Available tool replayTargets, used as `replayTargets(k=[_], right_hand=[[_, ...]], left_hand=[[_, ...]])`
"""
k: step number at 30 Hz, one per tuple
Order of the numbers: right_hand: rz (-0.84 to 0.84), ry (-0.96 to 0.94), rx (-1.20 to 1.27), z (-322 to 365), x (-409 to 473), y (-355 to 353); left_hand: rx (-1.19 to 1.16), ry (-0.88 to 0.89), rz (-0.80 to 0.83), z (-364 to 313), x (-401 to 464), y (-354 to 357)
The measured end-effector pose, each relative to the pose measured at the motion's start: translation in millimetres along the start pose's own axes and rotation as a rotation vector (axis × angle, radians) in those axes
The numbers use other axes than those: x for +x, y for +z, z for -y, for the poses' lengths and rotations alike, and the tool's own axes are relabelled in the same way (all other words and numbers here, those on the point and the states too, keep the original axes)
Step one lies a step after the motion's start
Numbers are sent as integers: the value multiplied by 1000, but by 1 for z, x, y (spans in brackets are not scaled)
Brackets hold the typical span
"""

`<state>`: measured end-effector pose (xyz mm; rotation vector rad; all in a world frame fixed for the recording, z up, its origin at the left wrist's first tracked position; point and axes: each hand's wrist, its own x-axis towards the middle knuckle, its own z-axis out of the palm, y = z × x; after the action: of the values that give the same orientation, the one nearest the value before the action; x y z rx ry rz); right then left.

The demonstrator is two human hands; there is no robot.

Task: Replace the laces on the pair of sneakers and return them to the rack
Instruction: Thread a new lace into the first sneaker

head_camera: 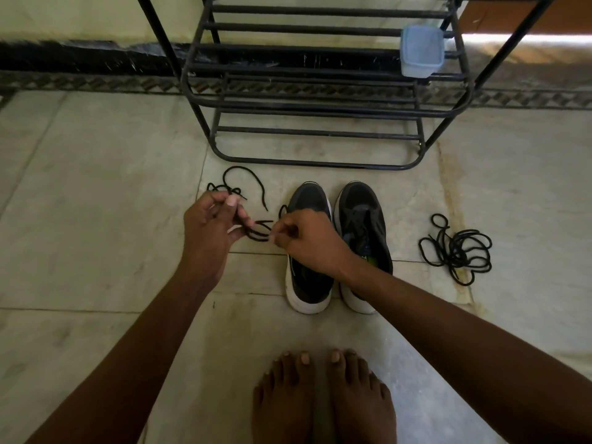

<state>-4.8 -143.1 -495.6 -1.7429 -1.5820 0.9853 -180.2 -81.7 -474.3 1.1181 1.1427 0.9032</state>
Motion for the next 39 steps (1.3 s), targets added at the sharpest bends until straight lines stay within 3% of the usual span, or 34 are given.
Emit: replayTargets(k=[3, 7, 9, 13, 17, 20, 25, 39], right_hand=[[-196, 109, 37, -11, -4, -15], [-268, 224, 23, -27, -6, -31], [-283, 261, 12, -34, -5, -36], [-291, 312, 0, -48, 1, -43], [-276, 362, 3, -55, 5, -47], [-198, 339, -34, -53, 4, -45], [-116, 250, -131, -54, 0, -38], [-59, 393, -14, -65, 5, -46]], left_hand=[[514, 54, 80, -4, 9, -3], [1144, -143, 239, -4, 14, 2], [1318, -190, 277, 3, 17, 10], [1123, -57, 376, 19, 23, 27], [841, 134, 303, 22, 35, 57], [843, 198, 284, 31, 53, 71], [865, 129, 322, 43, 62, 85], [893, 93, 344, 56, 58, 86]])
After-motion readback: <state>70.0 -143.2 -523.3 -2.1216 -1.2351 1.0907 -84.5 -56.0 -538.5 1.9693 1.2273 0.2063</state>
